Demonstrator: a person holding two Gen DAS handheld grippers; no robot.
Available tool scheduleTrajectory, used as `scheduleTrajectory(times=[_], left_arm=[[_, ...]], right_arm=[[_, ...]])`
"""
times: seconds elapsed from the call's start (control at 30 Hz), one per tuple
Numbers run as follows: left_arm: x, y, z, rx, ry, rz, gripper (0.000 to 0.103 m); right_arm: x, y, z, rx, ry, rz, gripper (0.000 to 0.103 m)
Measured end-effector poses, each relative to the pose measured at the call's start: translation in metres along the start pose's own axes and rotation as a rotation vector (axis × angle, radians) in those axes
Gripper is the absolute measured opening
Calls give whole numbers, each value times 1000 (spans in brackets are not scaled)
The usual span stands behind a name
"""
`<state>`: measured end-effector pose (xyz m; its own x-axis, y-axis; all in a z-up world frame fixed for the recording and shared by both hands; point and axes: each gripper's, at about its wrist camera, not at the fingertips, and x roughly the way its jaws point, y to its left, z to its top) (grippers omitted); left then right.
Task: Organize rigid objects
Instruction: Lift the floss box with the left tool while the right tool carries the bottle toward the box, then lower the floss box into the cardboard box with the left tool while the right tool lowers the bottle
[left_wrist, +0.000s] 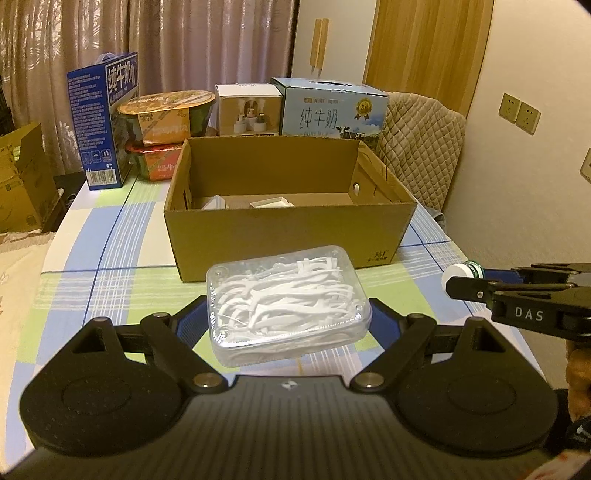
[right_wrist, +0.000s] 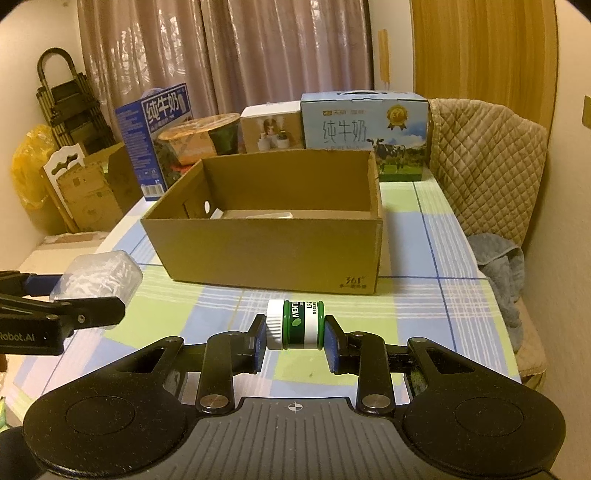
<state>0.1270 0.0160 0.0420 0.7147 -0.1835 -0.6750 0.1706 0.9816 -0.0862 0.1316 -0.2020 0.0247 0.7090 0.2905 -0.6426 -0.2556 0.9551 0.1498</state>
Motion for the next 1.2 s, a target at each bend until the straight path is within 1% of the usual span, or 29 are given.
scheduleTrajectory(times=[0.17,0.4,0.53,0.67,0.77,1.0,1.2], left_arm=[[10,4,17,26,-10,0,86],[28,14,54,48,-31,-3,86],[47,16,79,65,-33,-4,86],[69,15,96,87,-21,-9,86],[84,13,104,112,-12,-11,86],[109,13,116,127,3,-19,86],[128,20,130,111,9,-38,86]], right_arm=[[7,-6,16,-13,-15,-4,28],[26,-12,58,-45,-43,4,28],[42,-16,81,-59,-47,8,28],[60,-21,99,-61,-44,10,28],[72,-23,109,-64,-43,12,28],[96,-29,123,-68,-32,10,28],[115,-37,132,-72,-11,-1,28]])
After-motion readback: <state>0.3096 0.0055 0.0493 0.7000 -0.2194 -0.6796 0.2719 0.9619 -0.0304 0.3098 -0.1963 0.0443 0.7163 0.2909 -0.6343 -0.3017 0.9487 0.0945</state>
